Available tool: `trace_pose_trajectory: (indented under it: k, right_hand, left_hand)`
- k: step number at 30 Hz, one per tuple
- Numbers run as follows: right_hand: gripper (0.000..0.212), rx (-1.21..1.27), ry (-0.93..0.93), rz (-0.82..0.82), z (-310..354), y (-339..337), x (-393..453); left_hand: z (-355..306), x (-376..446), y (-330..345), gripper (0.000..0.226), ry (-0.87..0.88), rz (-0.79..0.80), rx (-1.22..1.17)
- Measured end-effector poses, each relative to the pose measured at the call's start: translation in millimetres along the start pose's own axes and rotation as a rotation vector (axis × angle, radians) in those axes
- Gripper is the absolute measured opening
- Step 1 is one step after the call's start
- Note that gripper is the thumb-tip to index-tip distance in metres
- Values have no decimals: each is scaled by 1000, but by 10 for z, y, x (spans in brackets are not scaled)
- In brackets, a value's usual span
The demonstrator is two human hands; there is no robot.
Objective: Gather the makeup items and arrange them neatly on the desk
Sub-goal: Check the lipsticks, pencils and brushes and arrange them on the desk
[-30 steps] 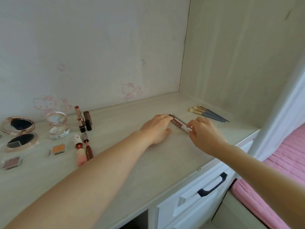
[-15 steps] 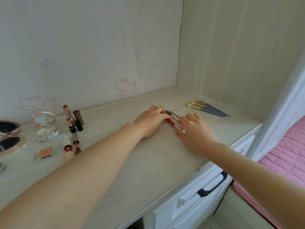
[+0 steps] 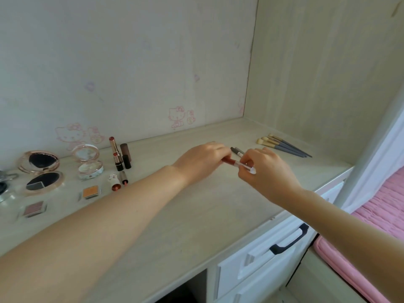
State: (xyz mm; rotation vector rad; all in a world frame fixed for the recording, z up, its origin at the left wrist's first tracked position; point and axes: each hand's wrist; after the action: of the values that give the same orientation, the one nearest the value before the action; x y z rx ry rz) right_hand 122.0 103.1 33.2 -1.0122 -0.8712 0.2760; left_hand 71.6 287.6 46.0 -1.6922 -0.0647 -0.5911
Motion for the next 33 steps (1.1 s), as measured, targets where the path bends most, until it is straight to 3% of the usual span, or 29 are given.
trace_pose_trajectory:
  k: [11, 26, 33]
  right_hand:
    - [11, 690, 187, 118, 812, -262, 107]
    - [33, 951, 136, 362, 2357, 194, -38]
    - [38, 1088, 176, 454, 2840, 545, -170]
  left_hand:
    - [27, -1049, -827, 20, -55, -197, 36]
    - [35, -2806, -1337, 13, -397, -379, -65]
    - [44, -3272, -1260, 21, -636, -596, -88]
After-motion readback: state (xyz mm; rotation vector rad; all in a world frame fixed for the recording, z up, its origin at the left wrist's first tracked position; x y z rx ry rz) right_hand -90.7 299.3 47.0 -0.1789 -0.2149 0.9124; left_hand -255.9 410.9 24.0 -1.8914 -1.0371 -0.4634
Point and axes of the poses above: each hand's wrist, its own x-axis towards the middle knuckle, its own y-axis out of the palm, z = x × y, and after that the axes turned 2 degrees about -x, right-handed
